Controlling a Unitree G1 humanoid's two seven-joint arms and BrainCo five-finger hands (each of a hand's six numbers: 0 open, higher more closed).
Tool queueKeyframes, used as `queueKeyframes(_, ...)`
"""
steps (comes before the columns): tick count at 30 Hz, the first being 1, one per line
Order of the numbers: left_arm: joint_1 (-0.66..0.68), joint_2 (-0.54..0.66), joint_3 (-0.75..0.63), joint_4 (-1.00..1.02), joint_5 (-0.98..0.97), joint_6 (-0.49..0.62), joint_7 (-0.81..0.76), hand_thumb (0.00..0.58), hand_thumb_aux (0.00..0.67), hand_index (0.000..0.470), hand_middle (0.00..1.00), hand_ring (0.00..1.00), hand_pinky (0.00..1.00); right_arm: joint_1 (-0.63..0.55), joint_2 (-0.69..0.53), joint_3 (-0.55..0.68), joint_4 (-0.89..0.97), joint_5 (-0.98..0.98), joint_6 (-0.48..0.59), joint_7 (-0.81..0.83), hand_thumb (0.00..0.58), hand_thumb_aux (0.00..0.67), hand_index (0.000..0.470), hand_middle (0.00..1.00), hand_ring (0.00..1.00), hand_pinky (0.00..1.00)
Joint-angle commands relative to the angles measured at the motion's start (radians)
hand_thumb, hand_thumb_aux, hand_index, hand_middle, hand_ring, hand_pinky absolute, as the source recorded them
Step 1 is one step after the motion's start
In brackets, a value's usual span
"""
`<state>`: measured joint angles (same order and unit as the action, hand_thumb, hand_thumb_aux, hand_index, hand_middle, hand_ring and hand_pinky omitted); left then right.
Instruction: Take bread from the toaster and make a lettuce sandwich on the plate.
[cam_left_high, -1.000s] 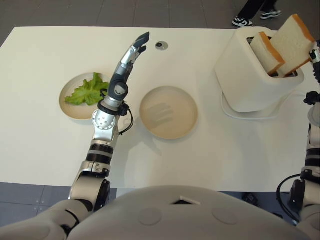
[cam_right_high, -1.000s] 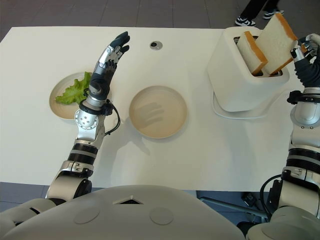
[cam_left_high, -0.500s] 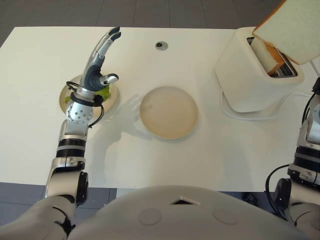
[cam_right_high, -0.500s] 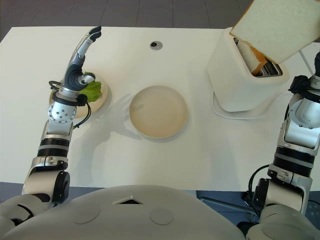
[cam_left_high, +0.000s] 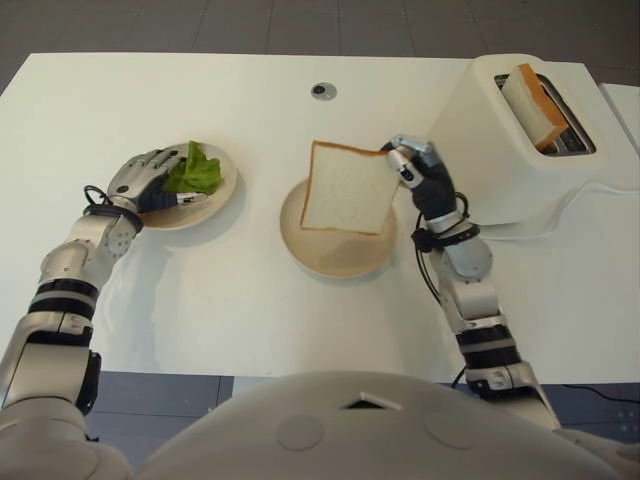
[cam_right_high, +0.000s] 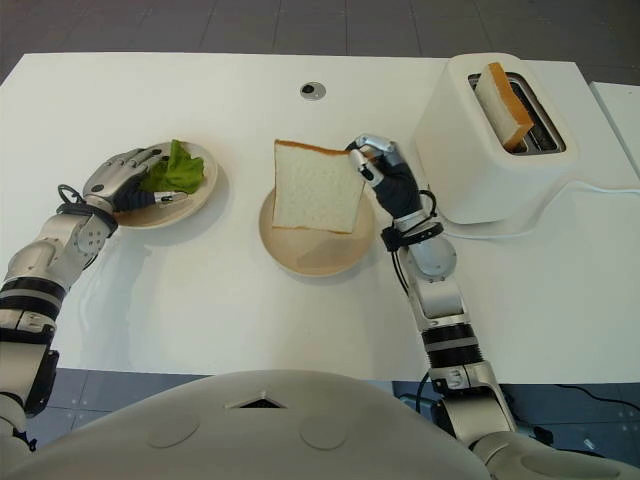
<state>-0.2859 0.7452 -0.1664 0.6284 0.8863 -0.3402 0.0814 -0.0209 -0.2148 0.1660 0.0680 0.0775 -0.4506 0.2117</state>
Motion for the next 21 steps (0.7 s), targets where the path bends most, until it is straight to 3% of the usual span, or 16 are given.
queueKeyframes(1, 0.003, 0.000, -0.053, -0.013, -0.009, 0.011, -0.023, 0.580, 0.670, 0.470, 0.00, 0.00, 0.00, -0.010, -0.007, 0.024, 0.136, -0.119, -0.013, -0.011, 0.580, 0.670, 0.470, 1.00, 1.00, 1.00)
queueKeyframes(8, -0.010, -0.005, -0.065, -0.065, -0.078, -0.059, 0.046, 0.580, 0.670, 0.470, 0.00, 0.00, 0.00, -0.026, -0.011, 0.032, 0.216, -0.247, -0.052, -0.049, 0.580, 0.670, 0.470, 1.00, 1.00, 1.00)
queueKeyframes(10, -0.026, -0.010, -0.063, -0.059, -0.085, -0.070, 0.090, 0.580, 0.670, 0.470, 0.00, 0.00, 0.00, -0.028, -0.013, 0.031, 0.217, -0.266, -0.055, -0.055, 0.543, 0.502, 0.352, 1.00, 1.00, 1.00)
queueKeyframes(11, -0.037, -0.015, -0.062, -0.051, -0.086, -0.076, 0.113, 0.580, 0.670, 0.470, 0.00, 0.00, 0.00, -0.029, -0.014, 0.030, 0.214, -0.276, -0.057, -0.059, 0.484, 0.397, 0.278, 1.00, 1.00, 1.00)
queueKeyframes(12, -0.041, -0.021, -0.059, -0.052, -0.102, -0.095, 0.129, 0.580, 0.670, 0.470, 0.00, 0.00, 0.00, -0.031, -0.015, 0.027, 0.207, -0.281, -0.060, -0.061, 0.175, 0.110, 0.077, 1.00, 1.00, 1.00)
queueKeyframes(13, -0.043, -0.028, -0.055, -0.060, -0.118, -0.111, 0.147, 0.580, 0.670, 0.470, 0.00, 0.00, 0.00, -0.031, -0.015, 0.023, 0.197, -0.282, -0.062, -0.060, 0.000, 0.000, 0.000, 1.00, 1.00, 1.00)
queueKeyframes(21, -0.046, -0.161, -0.070, -0.161, -0.236, -0.215, 0.169, 0.580, 0.670, 0.470, 0.00, 0.00, 0.00, -0.025, -0.001, -0.051, 0.065, -0.189, -0.117, -0.067, 0.000, 0.000, 0.000, 0.99, 0.99, 0.99)
